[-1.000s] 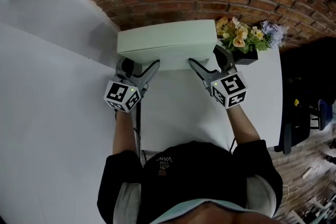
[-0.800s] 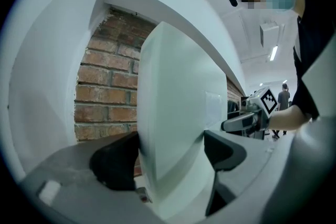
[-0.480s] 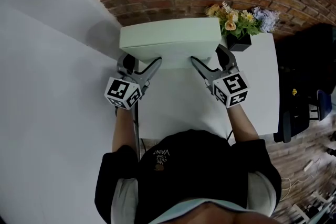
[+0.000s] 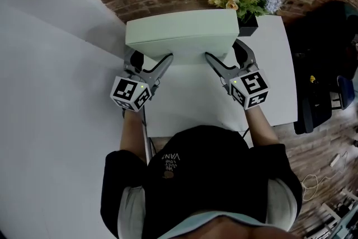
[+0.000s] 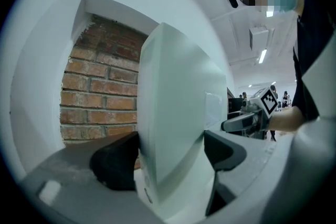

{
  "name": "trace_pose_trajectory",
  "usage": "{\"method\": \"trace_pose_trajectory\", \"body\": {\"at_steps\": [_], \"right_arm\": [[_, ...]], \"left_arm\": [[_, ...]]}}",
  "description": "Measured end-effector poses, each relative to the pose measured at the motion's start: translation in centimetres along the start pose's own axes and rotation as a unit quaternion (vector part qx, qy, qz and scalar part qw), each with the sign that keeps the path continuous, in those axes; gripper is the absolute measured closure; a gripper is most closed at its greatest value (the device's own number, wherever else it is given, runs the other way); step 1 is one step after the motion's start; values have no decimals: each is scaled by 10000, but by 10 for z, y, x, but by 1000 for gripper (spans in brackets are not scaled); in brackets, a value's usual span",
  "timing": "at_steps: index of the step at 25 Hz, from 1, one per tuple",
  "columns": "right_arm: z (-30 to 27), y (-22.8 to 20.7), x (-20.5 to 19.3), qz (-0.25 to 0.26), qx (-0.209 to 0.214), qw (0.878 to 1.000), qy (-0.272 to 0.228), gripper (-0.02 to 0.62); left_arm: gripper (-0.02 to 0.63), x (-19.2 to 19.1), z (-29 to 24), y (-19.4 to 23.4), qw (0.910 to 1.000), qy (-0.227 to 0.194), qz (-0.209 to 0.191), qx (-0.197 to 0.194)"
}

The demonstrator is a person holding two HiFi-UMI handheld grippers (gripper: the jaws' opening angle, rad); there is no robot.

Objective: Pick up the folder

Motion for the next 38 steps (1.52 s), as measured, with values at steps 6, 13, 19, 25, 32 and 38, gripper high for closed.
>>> {"method": "trace_pose_trajectory", "body": {"at_steps": [6,13,19,25,32,38], "right_arm": [[30,1,-6,-41,-249,9997,-15,244],[64,0,-12,-132,-651,9978,-74,241],[93,-1,-12,-144,-947,9953,-130,241],[119,-2,-15,-159,-1234,9921,-153,239],[146,-4,-24,-283,-1474,9885,-168,229],[163,-3,-33,-436,-1681,9846,-183,227]], "left_arm": [[206,0,-5,-21,9997,-6,-40,-237],[206,0,-18,-44,9982,-55,-53,-598],[206,5,-27,-63,9959,-70,-95,-894],[206,8,-38,-82,9929,-64,-133,-1180],[206,4,-47,-106,9901,4,-84,-1405],[206,1,-53,-121,9877,86,-84,-1556]]}}
Point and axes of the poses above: the fingertips, and each gripper's own axes: z backward along the fingers, y to its left, x out of its top, the point moved 9 cm from there along z, backward along the fingers, and after that the axes turned 1 degree about -x, right-handed, at the moved point
